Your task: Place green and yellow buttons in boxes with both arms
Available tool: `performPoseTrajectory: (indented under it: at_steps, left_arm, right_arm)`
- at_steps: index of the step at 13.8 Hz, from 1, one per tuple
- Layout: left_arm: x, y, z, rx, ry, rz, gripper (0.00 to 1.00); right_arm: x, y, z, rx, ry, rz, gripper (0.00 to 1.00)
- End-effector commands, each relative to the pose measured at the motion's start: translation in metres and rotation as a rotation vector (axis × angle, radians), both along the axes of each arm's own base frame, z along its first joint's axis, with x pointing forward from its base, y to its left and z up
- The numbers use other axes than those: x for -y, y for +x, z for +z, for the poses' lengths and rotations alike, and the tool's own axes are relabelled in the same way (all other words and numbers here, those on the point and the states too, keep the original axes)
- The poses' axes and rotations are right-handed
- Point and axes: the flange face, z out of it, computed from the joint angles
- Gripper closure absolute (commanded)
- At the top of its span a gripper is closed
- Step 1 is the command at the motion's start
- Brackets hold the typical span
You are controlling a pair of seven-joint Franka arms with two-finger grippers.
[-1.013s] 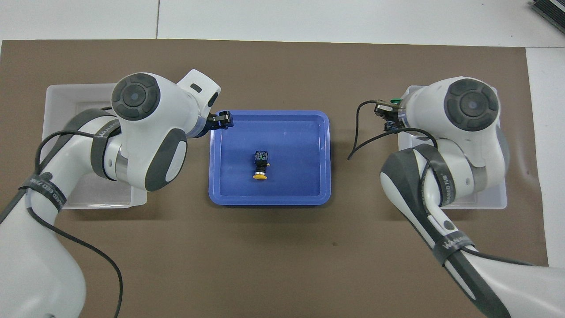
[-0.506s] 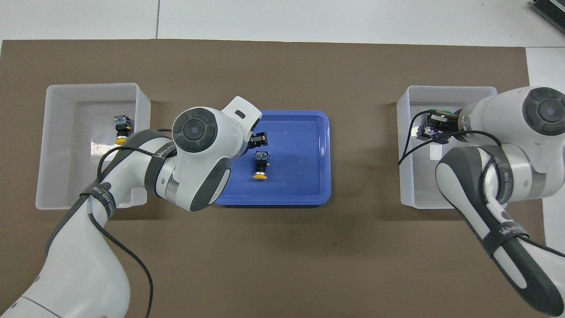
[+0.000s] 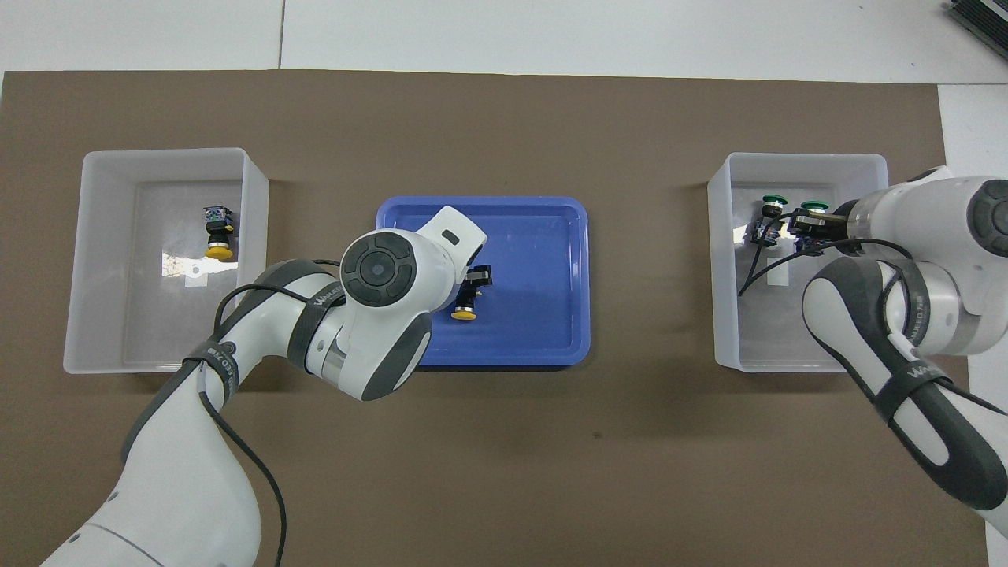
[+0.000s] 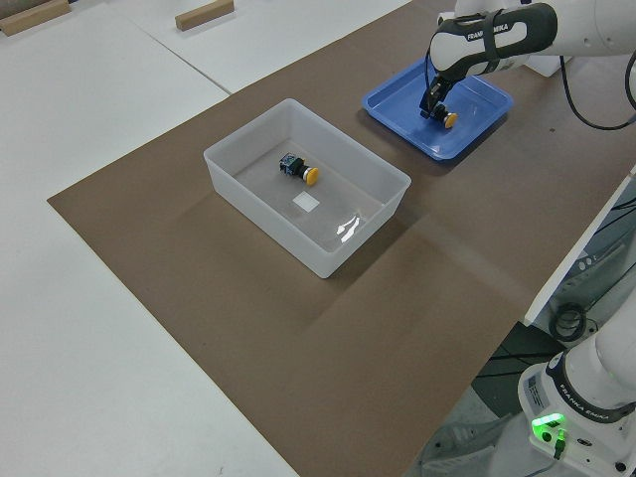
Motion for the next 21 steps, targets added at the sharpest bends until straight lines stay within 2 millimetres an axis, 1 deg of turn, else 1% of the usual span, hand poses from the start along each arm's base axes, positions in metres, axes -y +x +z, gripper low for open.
performPoseTrajectory:
  at_steps: [1,2,3,5,6,8,9,10,12,13,14,15,16,17,18,20,21]
  left_arm:
    - [0.008,-0.014,-0.004,0.007,0.001,-0.012,0.26]
    - [0.009,-0.020,-0.010,0.000,0.007,-0.018,0.26]
    - [0.009,-0.022,-0.012,-0.004,0.010,-0.020,0.29]
    - [0.009,-0.021,-0.012,0.001,0.006,-0.020,0.42]
    - [0.009,-0.021,-0.012,0.001,0.006,-0.020,0.50]
    - [0.007,-0.019,-0.011,0.002,0.006,-0.015,0.75]
    - [0.006,-0.019,-0.011,0.001,0.006,-0.014,0.90]
    - [0.004,-0.017,-0.011,-0.004,0.010,-0.010,1.00]
    - [0.002,-0.011,-0.004,-0.004,0.013,-0.003,1.00]
    - [0.002,-0.004,0.005,0.000,0.012,0.001,1.00]
    - [-0.001,0.002,0.011,-0.008,0.018,0.010,1.00]
    - [-0.007,0.011,0.022,-0.010,0.021,0.022,1.00]
    - [-0.018,0.021,0.033,-0.012,0.025,0.041,1.00]
    - [-0.030,0.031,0.049,-0.014,0.028,0.063,1.00]
    - [-0.044,0.040,0.068,-0.014,0.030,0.084,1.00]
    - [-0.076,0.056,0.109,-0.014,0.036,0.131,1.00]
    - [-0.090,0.064,0.128,-0.021,0.043,0.151,1.00]
  right_arm:
    - [0.010,0.004,-0.016,0.024,0.001,0.056,1.00]
    - [0.011,0.005,-0.020,0.026,0.000,0.059,1.00]
    - [0.011,0.005,-0.022,0.023,0.000,0.059,0.84]
    - [0.013,0.005,-0.022,0.019,0.001,0.058,0.14]
    - [0.012,0.006,-0.020,0.019,0.000,0.059,0.01]
    - [0.010,0.007,-0.015,0.027,0.000,0.058,0.00]
    - [0.009,0.008,-0.007,0.035,-0.001,0.057,0.00]
    - [0.006,0.007,0.002,0.026,0.000,0.059,0.00]
    - [-0.002,0.003,0.035,0.001,0.003,0.057,0.00]
    - [-0.008,-0.002,0.052,-0.013,0.009,0.037,0.00]
    - [-0.019,-0.004,0.066,-0.017,0.017,0.023,0.00]
    - [-0.032,-0.008,0.077,-0.028,0.022,0.016,0.00]
    - [-0.040,-0.011,0.090,-0.031,0.027,0.001,0.00]
    - [-0.057,-0.016,0.104,-0.040,0.028,0.016,0.00]
    - [-0.065,-0.023,0.119,-0.040,0.030,0.014,0.00]
    - [-0.071,-0.036,0.145,-0.053,0.030,0.015,0.00]
    - [-0.071,-0.041,0.161,-0.067,0.029,0.015,0.00]
